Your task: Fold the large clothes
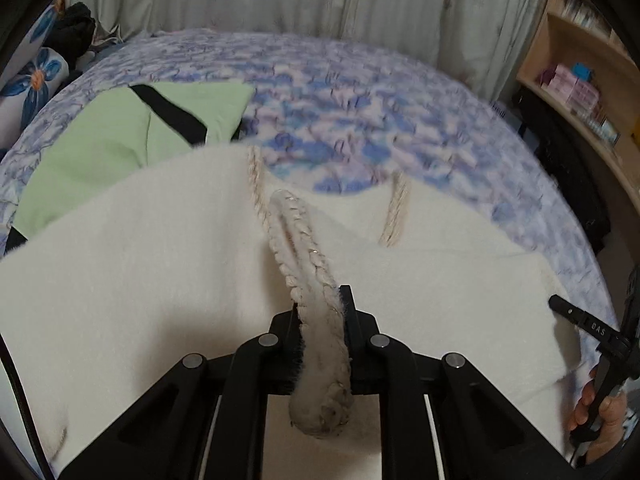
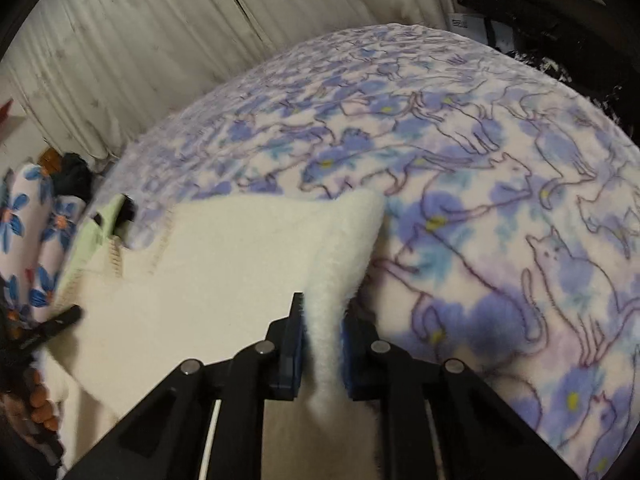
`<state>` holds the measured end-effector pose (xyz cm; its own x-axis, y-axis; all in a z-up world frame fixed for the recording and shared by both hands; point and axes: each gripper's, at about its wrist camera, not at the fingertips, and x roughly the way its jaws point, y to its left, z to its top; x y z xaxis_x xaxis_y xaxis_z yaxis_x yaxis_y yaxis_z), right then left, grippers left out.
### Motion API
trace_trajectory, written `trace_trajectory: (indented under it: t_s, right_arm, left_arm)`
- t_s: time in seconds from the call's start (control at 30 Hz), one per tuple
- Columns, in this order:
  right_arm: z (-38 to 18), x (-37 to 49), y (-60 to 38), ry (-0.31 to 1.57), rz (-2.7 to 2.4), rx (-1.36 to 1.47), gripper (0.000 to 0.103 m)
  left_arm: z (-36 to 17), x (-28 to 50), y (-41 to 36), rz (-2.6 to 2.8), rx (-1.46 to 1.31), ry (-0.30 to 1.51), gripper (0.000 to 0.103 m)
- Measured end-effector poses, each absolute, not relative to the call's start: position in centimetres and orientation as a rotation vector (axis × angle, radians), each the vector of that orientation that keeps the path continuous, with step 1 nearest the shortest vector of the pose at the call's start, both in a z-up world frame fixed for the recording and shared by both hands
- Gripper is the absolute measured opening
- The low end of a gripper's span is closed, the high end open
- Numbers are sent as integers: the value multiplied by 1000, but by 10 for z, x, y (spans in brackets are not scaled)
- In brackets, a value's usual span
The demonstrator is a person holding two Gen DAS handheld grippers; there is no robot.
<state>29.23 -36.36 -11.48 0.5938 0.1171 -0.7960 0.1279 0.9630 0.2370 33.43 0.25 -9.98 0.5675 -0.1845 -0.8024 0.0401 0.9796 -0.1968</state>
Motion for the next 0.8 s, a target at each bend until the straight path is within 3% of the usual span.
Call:
trace_trajectory:
  t_s: [0.03, 0.13, 0.2, 0.53, 0.8]
  right_arm:
    - [-122, 294, -362, 967, -25, 268, 21]
    - [-120, 290, -366, 996, -53, 290, 32]
    - [-109, 284, -367, 990, -68, 286, 34]
    - [-60, 254, -283, 852, 132, 143, 34]
    - [-113, 255, -220, 1000, 243, 51, 34]
  left_arm:
    - [-108, 338, 1, -113, -139, 993, 16]
    - [-131, 338, 8, -65, -110, 1077, 39]
    - [-125, 332, 19, -61, -141, 1063, 45]
    - [-72, 299, 10, -117, -150, 923, 46]
    - [-122, 293, -40, -136, -80, 1045, 40]
